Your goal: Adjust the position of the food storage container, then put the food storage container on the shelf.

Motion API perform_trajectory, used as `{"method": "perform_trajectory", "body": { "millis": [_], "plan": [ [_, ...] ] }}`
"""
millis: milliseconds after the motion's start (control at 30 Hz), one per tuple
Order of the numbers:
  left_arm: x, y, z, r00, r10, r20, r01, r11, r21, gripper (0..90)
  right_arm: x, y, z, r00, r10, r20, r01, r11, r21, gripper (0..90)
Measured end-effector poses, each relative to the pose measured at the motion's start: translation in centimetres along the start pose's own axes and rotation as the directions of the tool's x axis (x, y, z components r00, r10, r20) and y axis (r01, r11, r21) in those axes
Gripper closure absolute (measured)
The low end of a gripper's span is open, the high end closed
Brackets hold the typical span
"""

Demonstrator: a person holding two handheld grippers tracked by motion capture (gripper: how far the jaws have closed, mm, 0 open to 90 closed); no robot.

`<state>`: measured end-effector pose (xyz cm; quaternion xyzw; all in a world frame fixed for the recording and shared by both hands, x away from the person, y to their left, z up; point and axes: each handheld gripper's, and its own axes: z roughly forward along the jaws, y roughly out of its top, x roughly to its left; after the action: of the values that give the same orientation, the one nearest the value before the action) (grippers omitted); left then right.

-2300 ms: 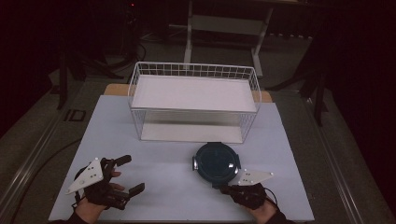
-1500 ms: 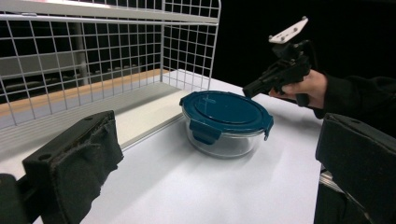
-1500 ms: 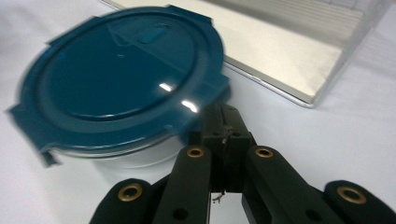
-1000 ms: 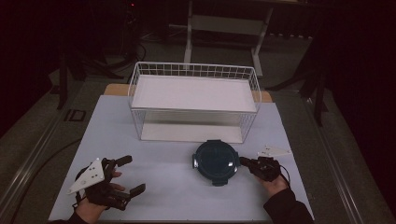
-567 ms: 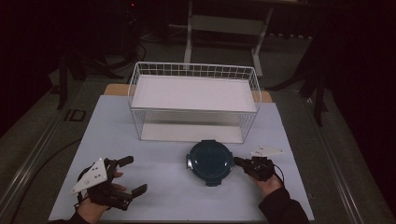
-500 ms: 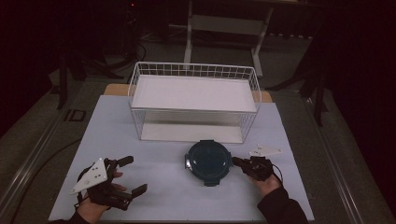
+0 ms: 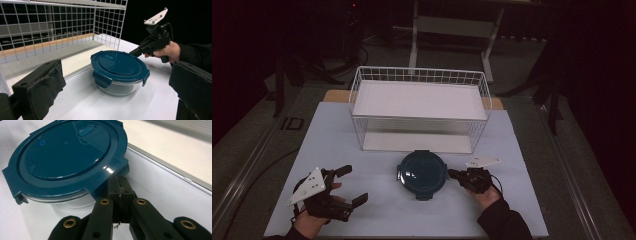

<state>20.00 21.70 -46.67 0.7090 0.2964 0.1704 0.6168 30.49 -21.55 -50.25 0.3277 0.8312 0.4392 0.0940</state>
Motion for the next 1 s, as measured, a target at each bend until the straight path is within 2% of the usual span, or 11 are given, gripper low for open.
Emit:
{"method": "perform_trajectory", "body": {
  "millis": [200,367,433,467,533,633,700,733,800,867,1000],
  "plan": [
    [0.2,0.0,0.0,0.9997,-0.023,-0.001,0.023,0.9997,0.002,0.0,0.7,0.5,0.9,0.9997,-0.011,-0.021,0.011,1.000,0.001,90.0],
    [-0.1,0.0,0.1,0.9999,-0.010,0.012,0.010,0.9999,0.005,0.1,0.4,0.8,0.5,0.9999,-0.001,-0.010,0.001,1.000,-0.031,90.0],
    [-0.3,-0.1,0.2,0.9997,0.005,0.024,-0.005,0.9999,0.012,0.1,0.4,1.1,-0.2,1.0000,-0.005,0.001,0.005,0.999,-0.050,90.0],
    [-0.4,-0.1,0.4,0.9984,0.047,0.031,-0.048,0.9987,0.020,0.1,0.4,1.2,-0.9,0.9998,-0.017,0.012,0.018,0.997,-0.078,84.4],
    [-0.5,-0.1,0.5,0.9973,0.070,0.021,-0.070,0.9973,0.019,0.1,0.5,1.3,-1.3,0.9998,-0.014,0.014,0.016,0.996,-0.093,82.5],
    [-0.6,0.0,0.7,0.9971,0.058,0.049,-0.059,0.9981,0.018,1.1,0.9,1.4,-2.3,0.9997,-0.019,0.017,0.021,0.990,-0.137,66.6],
    [-0.7,0.3,0.8,0.9975,0.057,0.042,-0.058,0.9980,0.025,3.7,1.2,1.5,-2.7,0.9998,-0.013,0.015,0.015,0.987,-0.161,52.9],
    [-0.7,0.3,0.8,0.9975,0.057,0.042,-0.058,0.9980,0.025,3.7,1.2,1.5,-2.7,0.9998,-0.013,0.015,0.015,0.987,-0.161,52.9],
    [-0.9,0.8,0.9,0.9980,0.061,0.018,-0.061,0.9975,0.036,3.5,1.7,1.6,-3.3,0.9999,-0.016,0.001,0.015,0.978,-0.207,33.9],
    [-1.0,1.5,1.0,0.9982,0.042,0.041,-0.044,0.9987,0.025,2.7,1.8,1.7,-3.6,0.9994,-0.015,-0.031,0.008,0.975,-0.223,14.9],
    [-1.1,2.8,1.3,0.9977,0.042,0.053,-0.044,0.9985,0.033,2.2,2.2,2.0,-3.9,0.9974,-0.067,-0.025,0.060,0.974,-0.218,10.2]
  ]
}}
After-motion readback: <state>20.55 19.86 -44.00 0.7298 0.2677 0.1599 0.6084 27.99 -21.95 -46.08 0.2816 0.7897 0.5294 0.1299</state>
